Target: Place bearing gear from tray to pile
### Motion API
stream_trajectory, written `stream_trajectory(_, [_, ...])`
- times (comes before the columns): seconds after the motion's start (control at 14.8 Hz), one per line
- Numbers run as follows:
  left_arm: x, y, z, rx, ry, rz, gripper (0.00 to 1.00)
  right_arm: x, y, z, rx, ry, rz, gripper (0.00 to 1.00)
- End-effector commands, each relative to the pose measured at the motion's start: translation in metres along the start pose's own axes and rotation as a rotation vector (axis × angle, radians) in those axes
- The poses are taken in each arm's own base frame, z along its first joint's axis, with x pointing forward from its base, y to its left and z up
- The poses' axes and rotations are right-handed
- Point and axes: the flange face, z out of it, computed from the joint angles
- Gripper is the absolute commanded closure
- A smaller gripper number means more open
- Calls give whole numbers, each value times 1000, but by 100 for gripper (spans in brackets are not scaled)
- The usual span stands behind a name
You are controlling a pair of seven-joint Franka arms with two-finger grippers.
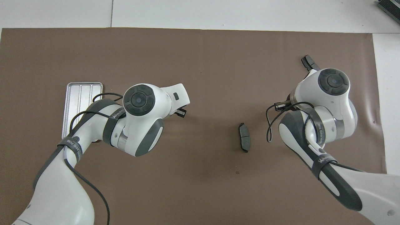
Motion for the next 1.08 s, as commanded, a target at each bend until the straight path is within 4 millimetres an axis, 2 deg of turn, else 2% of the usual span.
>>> stream_trajectory(0.0, [10,13,4,4,23,14,100,-26,-1,11,23,17,-13,97])
stream_trajectory(0.07, [9,22,6,-1,36,27,100,-25,1,11,24,25,-10,94])
stream_trajectory(0.14, [7,32,7,-3,40,42,77,-25,2,12,25,25,-7,77])
stream_trajectory(0.2, [7,34,7,-4,38,45,1,-25,1,15,27,25,-1,39])
stream_trajectory(0.27, [8,32,5,-2,37,44,0,-25,1,15,36,29,9,0])
stream_trajectory(0.41, [7,30,-2,0,26,39,0,-21,1,10,56,38,28,0])
stream_trajectory(0.47, [7,22,-9,6,15,30,0,-13,-1,-1,56,55,27,0])
stream_trajectory(0.54, [7,16,-28,9,18,22,0,-7,-3,-14,55,81,31,0])
stream_trajectory(0.61, [6,0,-40,14,13,3,0,-1,-9,-27,56,104,43,0])
stream_trajectory(0.74, [3,-35,-65,25,-3,-32,0,13,-38,-53,61,110,77,0])
stream_trajectory(0.88, [-3,-77,-90,36,-17,-51,0,24,-82,-84,72,126,125,0])
stream_trajectory(1.01, [-15,-120,-114,46,-53,-117,0,34,-127,-93,88,132,159,0])
